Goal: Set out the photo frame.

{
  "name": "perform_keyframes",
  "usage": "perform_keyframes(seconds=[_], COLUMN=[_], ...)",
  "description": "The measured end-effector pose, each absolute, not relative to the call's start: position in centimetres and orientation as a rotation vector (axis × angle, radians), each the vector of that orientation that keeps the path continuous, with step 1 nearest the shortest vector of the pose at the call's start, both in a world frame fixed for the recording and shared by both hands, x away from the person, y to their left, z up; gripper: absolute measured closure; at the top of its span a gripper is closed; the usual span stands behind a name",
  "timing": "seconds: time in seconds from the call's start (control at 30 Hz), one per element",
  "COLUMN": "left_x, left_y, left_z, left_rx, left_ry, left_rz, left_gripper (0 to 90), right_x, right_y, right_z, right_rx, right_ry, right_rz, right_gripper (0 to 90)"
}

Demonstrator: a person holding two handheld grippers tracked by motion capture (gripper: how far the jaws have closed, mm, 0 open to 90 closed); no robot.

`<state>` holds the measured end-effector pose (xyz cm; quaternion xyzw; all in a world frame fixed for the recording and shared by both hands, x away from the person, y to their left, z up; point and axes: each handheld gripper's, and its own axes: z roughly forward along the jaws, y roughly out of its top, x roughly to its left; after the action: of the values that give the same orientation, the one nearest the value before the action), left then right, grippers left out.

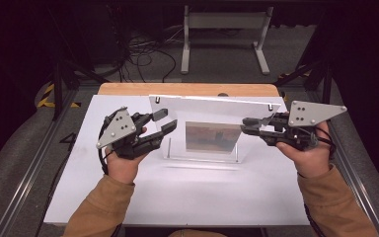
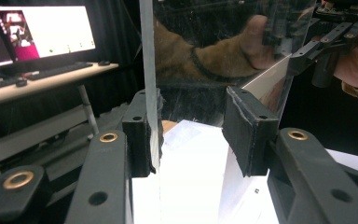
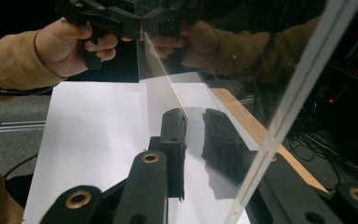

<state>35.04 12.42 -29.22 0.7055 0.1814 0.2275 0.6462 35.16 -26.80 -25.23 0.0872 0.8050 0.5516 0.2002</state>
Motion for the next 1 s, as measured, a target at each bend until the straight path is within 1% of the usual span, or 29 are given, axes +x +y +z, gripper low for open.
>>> perform_keyframes(seconds=[0.23, 0.5, 0.77, 1.0], left_x=[37.0, 38.7, 39.9, 40.4], left_y=[12.2, 12.4, 12.6, 12.8], left_z=[-29.7, -30.2, -30.9, -31.0], left_rx=[1.612, 1.630, 1.615, 1.610], left_ry=[0.471, 0.544, 0.582, 0.593], left_rz=[0.499, 0.439, 0.397, 0.398], left_gripper=[55.6, 55.4, 55.1, 55.3], right_x=[38.0, 40.4, 41.8, 42.4], right_y=[-27.0, -26.8, -26.6, -26.6], right_z=[-25.7, -26.9, -27.6, -27.8], right_rx=[0.283, 0.387, 0.433, 0.458], right_ry=[2.276, 2.332, 2.334, 2.325], right_rz=[1.562, 1.622, 1.662, 1.691], right_gripper=[73.9, 73.5, 73.2, 72.6])
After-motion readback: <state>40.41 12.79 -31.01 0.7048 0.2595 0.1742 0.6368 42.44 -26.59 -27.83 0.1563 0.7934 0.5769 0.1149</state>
